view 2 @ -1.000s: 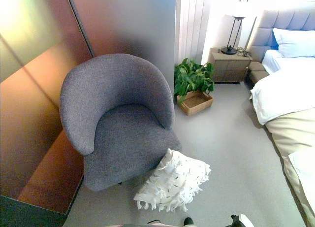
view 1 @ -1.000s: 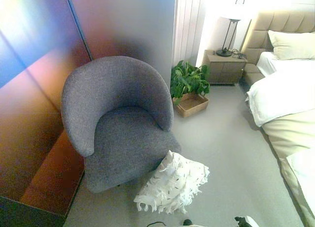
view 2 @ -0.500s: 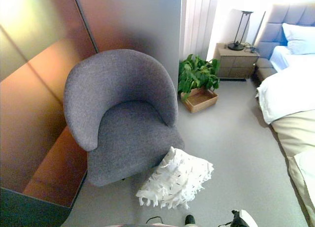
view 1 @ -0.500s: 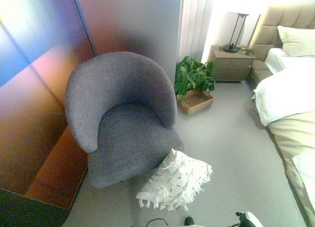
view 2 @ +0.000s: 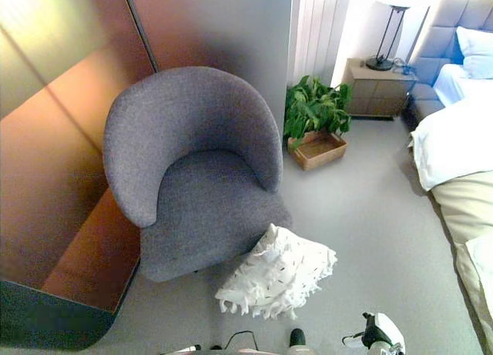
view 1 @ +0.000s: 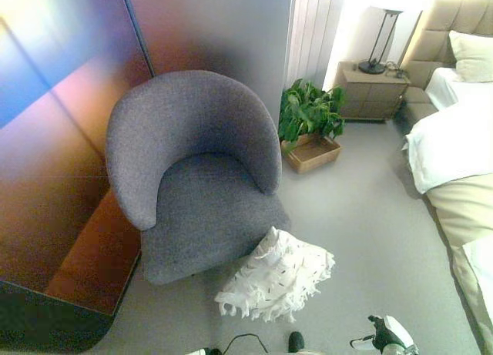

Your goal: Pick up the pillow and put it on the sofa.

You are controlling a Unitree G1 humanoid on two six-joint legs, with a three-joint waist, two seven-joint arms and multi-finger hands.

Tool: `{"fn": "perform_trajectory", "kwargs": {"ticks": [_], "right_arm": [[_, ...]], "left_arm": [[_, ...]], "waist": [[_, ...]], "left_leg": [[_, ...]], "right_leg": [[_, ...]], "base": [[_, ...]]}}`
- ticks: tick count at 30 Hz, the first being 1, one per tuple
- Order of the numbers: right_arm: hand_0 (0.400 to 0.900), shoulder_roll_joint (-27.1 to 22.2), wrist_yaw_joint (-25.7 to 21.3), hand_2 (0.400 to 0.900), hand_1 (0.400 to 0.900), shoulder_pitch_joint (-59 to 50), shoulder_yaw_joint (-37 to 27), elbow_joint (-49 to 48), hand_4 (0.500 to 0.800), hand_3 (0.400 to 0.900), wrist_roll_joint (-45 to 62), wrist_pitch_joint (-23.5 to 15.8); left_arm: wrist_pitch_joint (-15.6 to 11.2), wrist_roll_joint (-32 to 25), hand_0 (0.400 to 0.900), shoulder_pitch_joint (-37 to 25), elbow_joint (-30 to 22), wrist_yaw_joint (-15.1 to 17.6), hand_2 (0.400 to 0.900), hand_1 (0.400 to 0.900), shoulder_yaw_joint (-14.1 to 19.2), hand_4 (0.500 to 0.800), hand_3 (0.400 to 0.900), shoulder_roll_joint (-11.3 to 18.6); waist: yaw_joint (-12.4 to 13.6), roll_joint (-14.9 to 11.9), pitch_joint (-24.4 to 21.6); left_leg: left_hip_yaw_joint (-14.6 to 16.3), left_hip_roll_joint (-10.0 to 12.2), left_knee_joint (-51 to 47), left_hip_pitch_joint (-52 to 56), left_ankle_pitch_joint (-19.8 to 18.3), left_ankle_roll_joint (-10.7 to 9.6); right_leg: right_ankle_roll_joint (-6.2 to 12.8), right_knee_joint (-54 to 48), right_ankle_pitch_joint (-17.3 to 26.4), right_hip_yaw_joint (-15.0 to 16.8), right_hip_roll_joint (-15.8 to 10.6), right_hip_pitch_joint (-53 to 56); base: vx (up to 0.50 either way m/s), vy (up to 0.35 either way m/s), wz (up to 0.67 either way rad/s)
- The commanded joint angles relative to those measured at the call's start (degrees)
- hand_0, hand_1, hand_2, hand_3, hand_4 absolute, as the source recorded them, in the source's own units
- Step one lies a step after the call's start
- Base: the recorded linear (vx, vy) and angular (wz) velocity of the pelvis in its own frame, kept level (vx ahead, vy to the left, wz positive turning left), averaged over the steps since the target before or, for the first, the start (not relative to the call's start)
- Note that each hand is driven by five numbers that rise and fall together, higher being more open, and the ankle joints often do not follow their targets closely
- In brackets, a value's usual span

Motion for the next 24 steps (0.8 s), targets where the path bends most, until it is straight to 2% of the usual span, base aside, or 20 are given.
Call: {"fn": "perform_trajectory", "kwargs": {"ticks": [1,9,16,24], "right_arm": [[0.900,-7.1,-3.0,0.900,0.900,-10.9,2.3,-2.6,0.800,0.900,0.2,-1.4],[0.900,-16.3,-1.8,0.900,0.900,-25.4,5.2,-4.5,0.800,0.900,4.3,-1.6],[0.900,-23.5,1.4,0.900,0.900,-33.6,7.0,-5.6,0.800,0.900,5.7,-2.5],[0.900,-28.6,4.1,0.900,0.900,-41.9,8.5,-9.6,0.800,0.900,6.9,-2.0]], "left_arm": [[1.2,-1.0,0.900,-2.1,1.1,-0.2,0.900,0.900,-3.3,0.800,0.900,3.7],[-0.4,-4.4,0.900,-5.6,0.1,-1.3,0.900,0.900,-5.9,0.800,0.900,5.3],[-1.6,-8.0,0.900,-5.3,-1.5,-1.8,0.900,0.900,-7.1,0.800,0.900,4.9],[-2.7,-10.8,0.900,-4.5,-3.2,-2.6,0.900,0.900,-7.6,0.800,0.900,4.2]], "waist": [[1.9,-1.7,5.2],[3.8,1.7,12.7],[5.3,4.5,16.6],[6.2,7.1,20.4]], "left_leg": [[-2.5,-3.0,0.1,-3.2,-1.1,2.5],[-6.2,-3.6,0.1,-12.3,2.1,2.0],[-8.6,-5.0,0.2,-17.7,3.6,1.5],[-8.9,-6.1,4.6,-24.5,4.4,1.4]], "right_leg": [[0.98,0.4,-2.6,-3.4,1.4,0.6],[-1.27,7.1,-4.8,-5.9,1.7,-9.3],[-1.98,9.1,-5.4,-6.5,1.5,-15.0],[-2.40,15.9,-7.3,-7.3,0.2,-22.8]], "base": [[-0.17,-0.044,0.22],[-0.17,-0.007,0.20],[-0.09,0.059,0.07],[-0.05,0.073,0.00]]}}
